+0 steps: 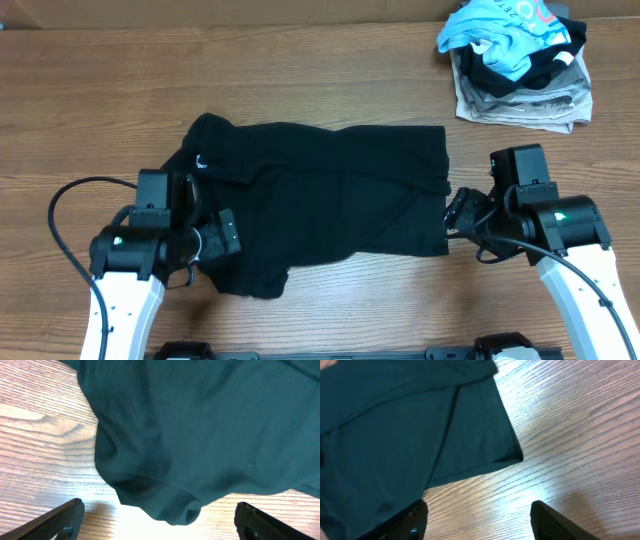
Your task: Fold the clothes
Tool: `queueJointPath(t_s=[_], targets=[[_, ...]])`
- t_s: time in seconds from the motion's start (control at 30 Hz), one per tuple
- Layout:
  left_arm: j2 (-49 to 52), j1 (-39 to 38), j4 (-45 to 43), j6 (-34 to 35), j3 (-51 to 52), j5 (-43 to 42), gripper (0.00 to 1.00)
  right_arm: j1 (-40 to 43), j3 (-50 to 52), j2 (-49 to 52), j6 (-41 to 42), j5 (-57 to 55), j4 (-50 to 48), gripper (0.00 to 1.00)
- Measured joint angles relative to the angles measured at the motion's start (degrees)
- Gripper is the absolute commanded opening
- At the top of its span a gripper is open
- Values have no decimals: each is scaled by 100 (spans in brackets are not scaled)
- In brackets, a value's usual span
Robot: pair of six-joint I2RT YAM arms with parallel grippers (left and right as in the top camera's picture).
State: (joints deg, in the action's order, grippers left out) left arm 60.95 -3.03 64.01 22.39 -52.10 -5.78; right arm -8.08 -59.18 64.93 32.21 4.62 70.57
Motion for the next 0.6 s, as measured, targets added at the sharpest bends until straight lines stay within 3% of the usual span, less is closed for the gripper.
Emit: queueJointPath(t_s=[0.1,0.13,0.33,0.47,0.6], targets=[[302,0,-142,-55,4,2,88,0,205,0,35,-42,-188,69],[420,0,-175,-85,7,15,81,0,289,0,42,-46,-269,69],[1364,0,-780,-310,22,160,19,0,643,2,61,-39,-730,68],[1937,0,-1266,-354,24,203,4,0,743,24,59,-37,-914,67],[2623,2,-1873,-376,31,332,4,0,782,162,59,-37,-1010,64]])
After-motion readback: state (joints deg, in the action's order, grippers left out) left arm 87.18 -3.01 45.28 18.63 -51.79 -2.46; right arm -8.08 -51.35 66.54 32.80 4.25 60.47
